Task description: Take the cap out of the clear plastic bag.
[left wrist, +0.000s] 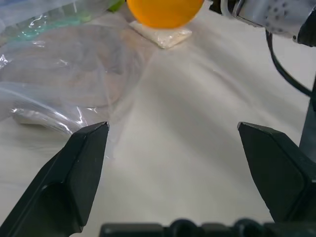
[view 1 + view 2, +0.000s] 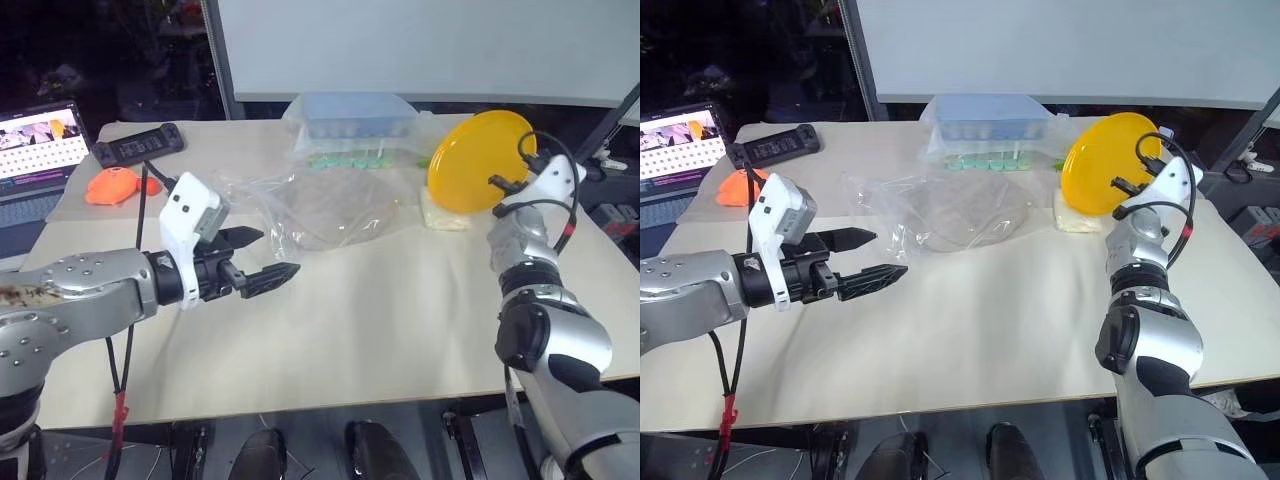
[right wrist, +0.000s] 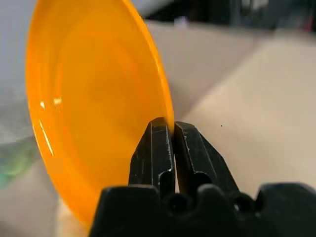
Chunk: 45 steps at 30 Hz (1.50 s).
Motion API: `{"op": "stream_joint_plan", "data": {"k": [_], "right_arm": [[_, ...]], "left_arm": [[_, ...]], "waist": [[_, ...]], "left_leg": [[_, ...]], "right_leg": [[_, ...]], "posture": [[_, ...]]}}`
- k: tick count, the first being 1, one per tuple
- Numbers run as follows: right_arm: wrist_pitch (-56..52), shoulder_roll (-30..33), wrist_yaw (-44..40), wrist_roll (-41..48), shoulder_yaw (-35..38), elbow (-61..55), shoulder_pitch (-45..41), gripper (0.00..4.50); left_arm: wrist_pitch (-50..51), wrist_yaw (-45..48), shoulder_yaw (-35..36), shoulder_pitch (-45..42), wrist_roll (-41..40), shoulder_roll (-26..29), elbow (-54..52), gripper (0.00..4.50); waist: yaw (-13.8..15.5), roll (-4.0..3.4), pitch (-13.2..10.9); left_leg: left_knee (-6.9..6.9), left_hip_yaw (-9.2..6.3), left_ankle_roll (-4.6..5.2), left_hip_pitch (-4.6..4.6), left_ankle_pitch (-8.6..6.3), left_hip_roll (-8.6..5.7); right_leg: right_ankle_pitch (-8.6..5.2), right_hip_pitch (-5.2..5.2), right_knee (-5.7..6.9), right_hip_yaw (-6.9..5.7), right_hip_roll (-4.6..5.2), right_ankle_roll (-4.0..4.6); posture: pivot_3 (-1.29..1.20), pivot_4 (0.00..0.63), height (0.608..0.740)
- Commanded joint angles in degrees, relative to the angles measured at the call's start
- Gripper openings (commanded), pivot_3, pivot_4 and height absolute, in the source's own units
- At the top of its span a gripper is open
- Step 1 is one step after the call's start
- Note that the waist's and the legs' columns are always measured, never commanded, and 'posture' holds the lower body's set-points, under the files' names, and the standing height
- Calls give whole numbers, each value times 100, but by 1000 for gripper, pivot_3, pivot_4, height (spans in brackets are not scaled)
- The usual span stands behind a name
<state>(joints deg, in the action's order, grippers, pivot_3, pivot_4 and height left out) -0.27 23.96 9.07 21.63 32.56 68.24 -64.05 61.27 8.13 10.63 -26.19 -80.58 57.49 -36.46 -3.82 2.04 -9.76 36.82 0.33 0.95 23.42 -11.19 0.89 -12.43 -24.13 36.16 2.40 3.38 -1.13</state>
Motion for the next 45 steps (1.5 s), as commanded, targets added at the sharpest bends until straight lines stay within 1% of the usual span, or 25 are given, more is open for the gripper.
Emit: {"op": "stream_joint_plan", "data": {"k": [1, 3, 8, 10, 11, 12, 17, 19, 21, 24, 27, 28, 30, 31, 32, 33, 35, 36, 38, 39, 41, 42, 45], "right_arm": [[-346, -59, 76, 622, 493, -107, -199, 8], [-529, -94, 255, 910, 760, -39, -233, 8], [-696, -89, 597, 1046, 853, -33, -231, 8], [-651, -48, 687, 1007, 811, -40, -190, 753], [-604, -29, 705, 999, 804, -52, -172, 951], [-575, -9, 730, 972, 780, -69, -159, 1270], [-397, 69, 765, 889, 704, -216, -177, 3079], [-214, 140, 734, 700, 535, -423, -159, 3697], [-188, 197, 767, 578, 395, -714, -119, 4414], [-613, 244, 803, 378, 93, -1376, 149, 4469], [-1165, 412, 1024, 112, -136, -2085, 785, 4469], [-1298, 468, 973, -17, -287, -2325, 972, 4469], [-1670, 572, 376, -281, -824, -2775, 1226, 4469], [-1833, 654, -315, -538, -1425, -3065, 1293, 4469], [-1952, 704, -786, -701, -1827, -3271, 1326, 4469], [-1957, 723, -1491, -840, -2325, -3524, 1327, 4469], [-2051, 614, -2752, -638, -3007, -4522, 1422, 4469], [-2010, 667, -3366, -701, -3464, -5076, 1536, 4469], [-1987, 912, -4249, -986, -4232, -5880, 1780, 4469], [-2138, 1071, -4670, -1028, -4537, -6229, 1925, 4469], [-2192, 1363, -5246, -1205, -4955, -6715, 2145, 4469], [-2216, 1450, -5333, -1330, -5059, -6798, 2185, 4469], [-1830, 1655, -5494, -1875, -5321, -6738, 2193, 4469]], "left_arm": [[-131, 44, 47, -96, 91, -8, -68, 4500], [-130, 46, 37, -99, 107, -19, -76, 4500], [-120, 43, 59, -76, 118, -26, -95, 4500], [-124, 17, 75, -56, 133, -33, -99, 4500], [-125, 6, 83, -46, 137, -37, -98, 4500], [-124, -3, 96, -31, 134, -34, -104, 4500], [-118, -7, 142, 16, 125, -19, -114, 4500], [-115, -6, 162, 49, 144, -7, -113, 4500], [-121, -22, 213, 106, 140, 4, -120, 4500], [-145, -81, 294, 231, 221, -1, -125, 4500], [-149, -417, 354, 451, 496, -126, 18, 4500], [-165, -481, 384, 520, 634, -155, 69, 4500], [-215, -615, 453, 582, 941, -206, 224, 4500], [-291, -717, 506, 560, 1128, -278, 361, 4500], [-336, -773, 545, 533, 1249, -335, 450, 4500], [-374, -818, 578, 501, 1346, -397, 532, 4500], [-445, -853, 566, 424, 1646, -504, 703, 4500], [-490, -862, 548, 394, 1803, -556, 766, 4500], [-539, -866, 532, 342, 2028, -671, 827, 4500], [-532, -865, 541, 333, 2076, -727, 832, 4500], [-494, -822, 550, 351, 2160, -815, 797, 4500], [-474, -792, 546, 370, 2198, -840, 774, 4500], [-412, -727, 568, 424, 2230, -923, 721, 4500]], "waist": [[-3, 0, 0], [-3, 0, 0], [11, 0, 0], [9, 0, 0], [10, 0, 0], [10, 0, 0], [14, 0, 0], [13, 0, 0], [19, -1, 0], [37, -1, -1], [83, -1, 0], [119, -1, 0], [133, -1, 0], [126, -3, -1], [99, -5, -3], [55, -8, -4], [-32, -10, -5], [-42, -10, -5], [-25, -10, -5], [10, -10, -5], [138, -6, -3], [203, -4, -2], [331, -3, -3]], "left_leg": [[0, 4, 0, 1, 0, 0], [0, 17, 0, 2, 0, 0], [0, 27, 0, 7, 0, -1], [0, 28, 0, 6, 0, -1], [0, 28, 0, 6, 0, -1], [0, 28, 0, 7, 0, -1], [0, 29, 0, 10, 0, -1], [0, 29, 0, 10, 0, -2], [0, 29, 0, 10, 0, -2], [0, 28, 0, 13, 0, 0], [0, 27, 0, 12, 0, 1], [0, 28, 1, 10, 0, 1], [0, 29, 1, 9, 0, 0], [1, 32, 1, 9, 0, -1], [2, 34, 1, 7, 1, -1], [2, 40, 1, 3, 1, 0], [1, 44, 1, -4, 0, 6], [-1, 43, 1, -8, 0, 14], [-7, 37, 2, -9, -1, 21], [-9, 35, 2, -8, -2, 25], [-8, 31, -11, 0, -10, 27], [-7, 31, -14, 3, -12, 24], [19, 34, -15, 35, -12, 2]], "right_leg": [[0, -1, 0, 0, 0, 0], [0, -2, 0, 0, -1, 0], [-1, -3, -4, -1, 0, -1], [-1, -2, -5, -1, 0, -2], [-1, -2, -5, -1, 0, -2], [-1, -4, -4, -1, 0, -2], [-1, -5, -6, -1, 0, -2], [-1, -6, -6, -1, 0, -2], [-1, -7, -5, -1, 0, -2], [-2, -10, -5, -1, 0, -3], [-2, -7, -6, -3, 1, -4], [-2, -6, -5, -3, 1, -4], [-2, -7, -2, -2, 1, -3], [-2, -9, -2, 1, 1, -3], [-2, -9, -1, 4, 1, -3], [-1, -12, -1, 13, -1, -4], [-1, -14, 3, 20, -9, -4], [-1, -14, 4, 22, -17, -4], [-2, -18, 7, 19, -27, -2], [-3, -18, 9, 11, -28, -1], [-5, -17, 6, -3, -25, -1], [-5, -16, 3, -7, -19, -2], [1, -27, -5, -3, 15, -16]], "posture": [[0, 150, 740], [0, 150, 740], [0, 150, 740], [0, 150, 740], [0, 150, 740], [0, 150, 740], [0, 150, 740], [0, 150, 740], [0, 150, 740], [0, 150, 740], [0, 150, 740], [0, 150, 740], [0, 150, 740], [0, 150, 740], [0, 150, 740], [0, 150, 740], [0, 150, 740], [0, 150, 740], [0, 150, 740], [0, 150, 740], [0, 150, 740], [0, 150, 740], [0, 150, 740]]}}
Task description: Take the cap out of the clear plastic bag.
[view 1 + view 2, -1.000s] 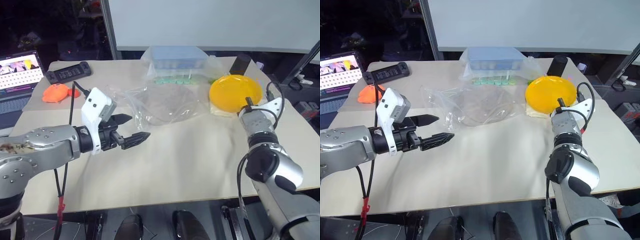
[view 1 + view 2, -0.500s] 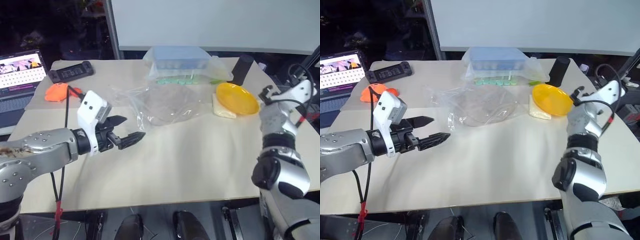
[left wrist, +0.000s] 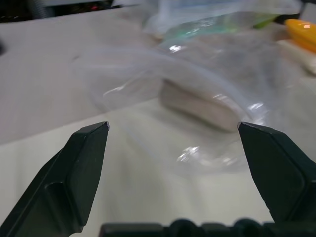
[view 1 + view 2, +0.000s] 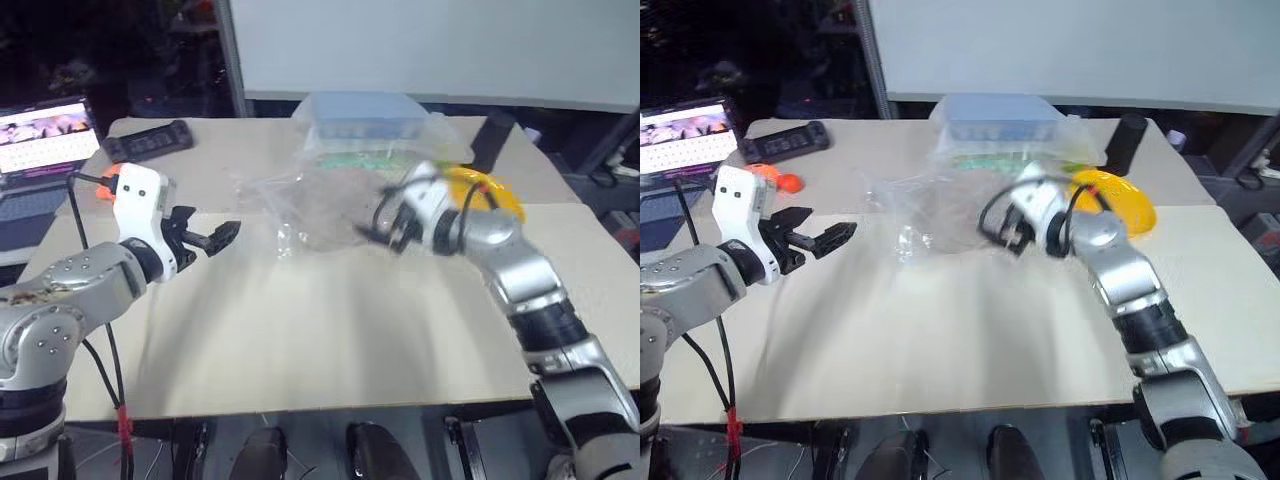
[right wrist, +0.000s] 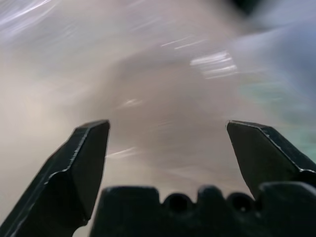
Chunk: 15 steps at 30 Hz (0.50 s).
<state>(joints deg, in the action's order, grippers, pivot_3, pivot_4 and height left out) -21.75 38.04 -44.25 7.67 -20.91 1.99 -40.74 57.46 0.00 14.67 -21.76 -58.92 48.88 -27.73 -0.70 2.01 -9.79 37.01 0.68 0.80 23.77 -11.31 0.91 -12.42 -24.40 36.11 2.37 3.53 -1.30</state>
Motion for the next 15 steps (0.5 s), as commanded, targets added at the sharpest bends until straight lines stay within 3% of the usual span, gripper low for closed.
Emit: {"op": "stream_joint_plan", "data": {"k": [1, 9, 15], "right_arm": [[392, 261, -169, -578, 25, -35, -158, 4469], [2375, -60, 565, -2329, -582, 2522, -906, 4469], [3273, -731, 1135, -2921, -731, 4480, -1713, 4469]], "left_arm": [[-2, 107, 175, -12, 44, -91, -164, 4500], [204, 53, 327, 1, -149, -340, -308, 4500], [343, -38, 564, 114, -341, -347, -506, 4500]], "waist": [[32, 1, -1], [-33, 3, 1], [-152, 7, -2]], "left_leg": [[9, 1, 0, 5, 0, -3], [10, 0, -1, -4, 1, 0], [9, 1, -3, -8, 2, -1]], "right_leg": [[5, 1, -5, 1, 4, -8], [7, 4, -2, 2, -15, -4], [10, 6, 0, 12, -12, -3]], "posture": [[0, 150, 740], [0, 150, 740], [0, 150, 740]]}}
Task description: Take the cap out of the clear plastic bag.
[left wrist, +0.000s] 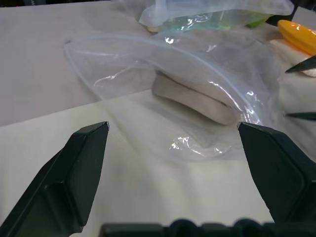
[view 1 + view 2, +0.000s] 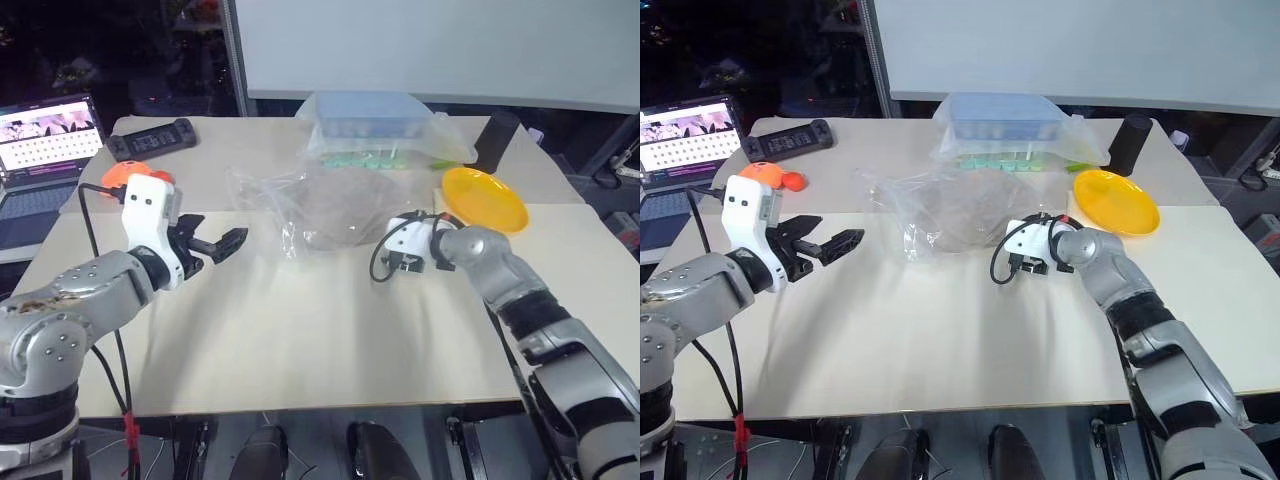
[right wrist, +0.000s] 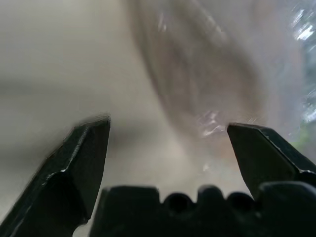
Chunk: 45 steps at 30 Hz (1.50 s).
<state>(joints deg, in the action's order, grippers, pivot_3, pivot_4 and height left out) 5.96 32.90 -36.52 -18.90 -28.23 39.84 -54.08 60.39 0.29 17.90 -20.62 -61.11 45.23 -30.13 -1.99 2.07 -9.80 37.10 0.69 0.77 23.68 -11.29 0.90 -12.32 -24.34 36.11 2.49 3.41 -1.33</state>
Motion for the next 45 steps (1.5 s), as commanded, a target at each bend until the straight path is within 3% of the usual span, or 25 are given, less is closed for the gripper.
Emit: {"op": "stream_joint_plan", "data": {"k": [1, 12, 16, 26, 31, 39, 45], "right_arm": [[647, -355, 501, -338, -11, 1006, -505, 4469], [1301, -1437, 2022, -1134, -143, 3180, -1260, 4469], [1349, -1569, 2286, -1267, -138, 3401, -1186, 3479], [1434, -1519, 2926, -1467, -73, 3498, -1066, 90], [1940, -1254, 2706, -1138, 261, 3176, -1111, 30], [4666, -196, 1456, -1073, 52, 2127, -631, 30], [5725, 411, 1767, -1557, -140, 2340, -601, 30]], "left_arm": [[62, -90, 263, 13, -144, 9, -296, 4500], [103, -425, 347, 116, -388, -95, -546, 4500], [94, -482, 316, 135, -415, -102, -567, 4500], [74, -513, 249, 87, -451, -103, -494, 4500], [85, -407, 195, 81, -421, -77, -406, 4500], [112, -38, 179, 31, -326, 125, -198, 4500], [190, 165, 281, 110, -440, 256, -198, 4500]], "waist": [[-37, 0, 0], [-129, 3, 1], [-171, 5, 3], [-168, 5, 3], [-150, 4, 2], [-155, 4, 2], [-166, 6, 1]], "left_leg": [[0, -1, -2, -1, 1, 0], [-8, -37, -3, -42, 1, 1], [-8, -40, -5, -49, 3, -1], [-12, -46, -6, -36, 3, -3], [-13, -47, -5, -35, 3, -4], [-23, -46, -7, -28, 1, -3], [-22, -41, -8, -37, 2, -4]], "right_leg": [[3, 0, 0, 0, 0, 2], [5, 23, 13, 10, -2, 5], [6, 28, 18, 11, -2, 7], [6, 19, 11, 9, 0, 7], [6, 19, 11, 9, 0, 6], [5, 13, 1, 7, -1, 4], [5, 17, 6, 14, 1, 4]], "posture": [[0, 150, 740], [0, 150, 740], [0, 150, 740], [0, 150, 740], [0, 150, 740], [0, 150, 740], [0, 150, 740]]}}
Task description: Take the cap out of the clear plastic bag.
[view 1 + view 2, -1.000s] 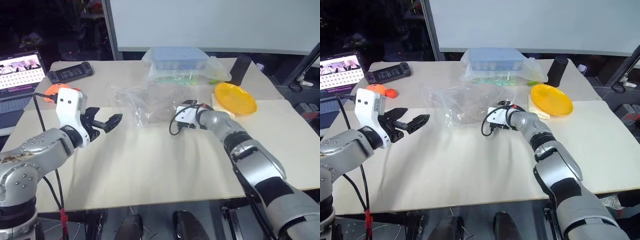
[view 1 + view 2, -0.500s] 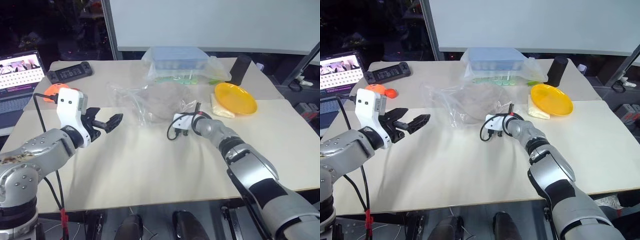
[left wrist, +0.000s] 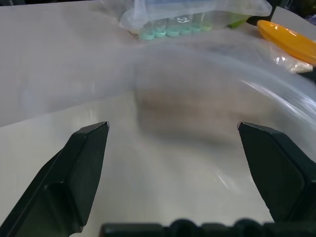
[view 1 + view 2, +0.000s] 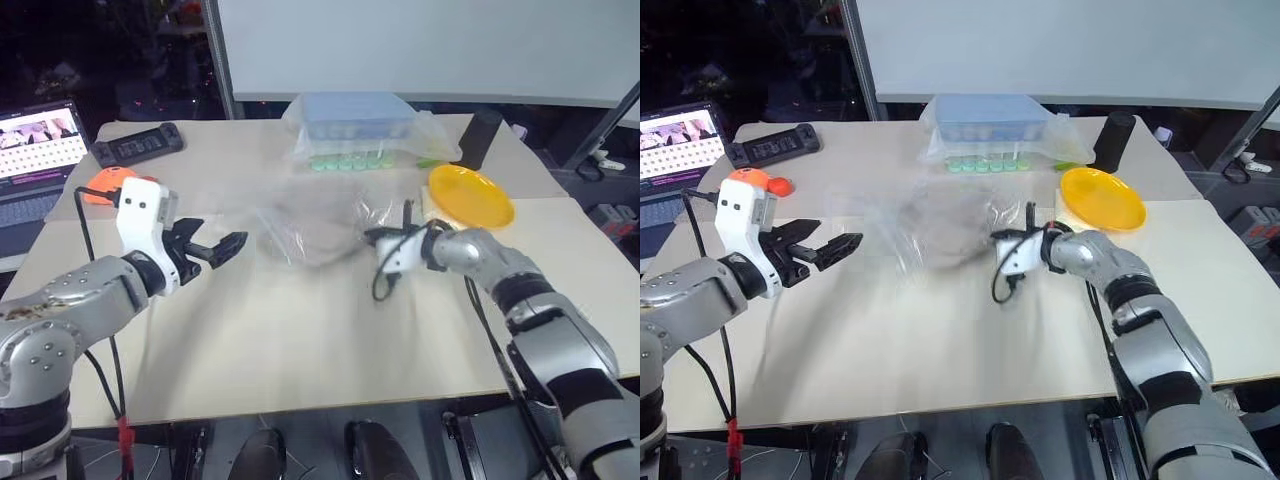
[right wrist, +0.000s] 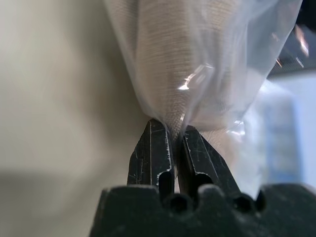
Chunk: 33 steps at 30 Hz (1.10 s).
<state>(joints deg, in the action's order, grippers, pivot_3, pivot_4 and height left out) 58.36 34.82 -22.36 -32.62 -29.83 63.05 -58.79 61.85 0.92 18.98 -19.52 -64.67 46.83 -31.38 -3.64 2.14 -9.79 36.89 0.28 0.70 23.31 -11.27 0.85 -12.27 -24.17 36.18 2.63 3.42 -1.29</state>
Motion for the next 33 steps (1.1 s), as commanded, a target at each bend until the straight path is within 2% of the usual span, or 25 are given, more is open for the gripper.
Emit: {"op": "stream_joint_plan", "data": {"k": [1, 7, 11, 14, 20, 26, 27, 29, 31, 33], "right_arm": [[600, 293, 582, -394, -53, 53, -140, 30], [519, 503, 2465, -1938, -812, 335, -376, 30], [385, 370, 2910, -2263, -1082, 740, -611, 1394], [424, 290, 2774, -2222, -1110, 927, -727, 2366], [-169, 342, 844, -1442, -652, 1387, -809, 4441], [-2165, 848, -1502, -521, 110, 1541, -641, 4441], [-2433, 940, -2036, -297, 286, 1513, -591, 4441], [-2937, 1030, -3633, 579, 906, 1250, -465, 4441], [-3780, 1045, -4787, 1531, 1464, 279, -126, 4441], [-4707, 1154, -5474, 2187, 1796, -1056, 442, 4441]], "left_arm": [[76, 130, 197, 20, -135, 119, -89, 4500], [187, 217, 283, 105, -379, 235, -197, 4500], [258, 204, 277, 74, -565, 284, -229, 4500], [284, 251, 291, 100, -736, 381, -259, 4500], [270, 616, 152, -36, -1028, 665, -251, 4500], [186, 1199, -252, -283, -872, 788, -249, 4500], [156, 1381, -362, -314, -718, 870, -254, 4500], [31, 1882, -709, -389, -186, 1135, -219, 4500], [-259, 2422, -1123, -460, 395, 1356, -152, 4500], [-556, 2775, -1536, -638, 919, 1347, -32, 4500]], "waist": [[-2, 0, 0], [2, 1, -1], [-1, 2, -1], [-2, 2, -1], [0, 2, -1], [192, 2, -1], [235, 2, -1], [266, 2, -1], [258, 2, -1], [251, 1, -2]], "left_leg": [[0, 0, 0, -2, 0, 1], [-1, 2, 0, 0, 0, 0], [-1, 2, -2, -3, 2, -1], [-1, 0, -2, -2, 2, -1], [0, -2, -2, -10, 2, -1], [8, -4, -2, -20, 2, -4], [8, -2, -1, -19, 2, -5], [6, 6, -2, -22, 1, -4], [5, 10, -2, -20, 1, -3], [3, 12, -1, -22, 1, 0]], "right_leg": [[0, 1, 0, 0, -1, 0], [-1, -4, 0, 4, -1, 1], [-1, -2, 1, 5, -1, 2], [-1, 0, -1, 5, -1, 2], [-1, 12, -3, 2, -1, 1], [-1, 40, -12, -18, 3, 1], [-2, 49, -19, -24, 3, 1], [-3, 60, -32, -32, 1, 1], [-6, 60, -34, -36, -2, 2], [-6, 60, -31, -33, -4, 3]], "posture": [[0, 150, 740], [0, 150, 740], [0, 150, 740], [0, 150, 740], [0, 150, 740], [0, 150, 740], [0, 150, 740], [0, 150, 740], [0, 150, 740], [0, 150, 740]]}}
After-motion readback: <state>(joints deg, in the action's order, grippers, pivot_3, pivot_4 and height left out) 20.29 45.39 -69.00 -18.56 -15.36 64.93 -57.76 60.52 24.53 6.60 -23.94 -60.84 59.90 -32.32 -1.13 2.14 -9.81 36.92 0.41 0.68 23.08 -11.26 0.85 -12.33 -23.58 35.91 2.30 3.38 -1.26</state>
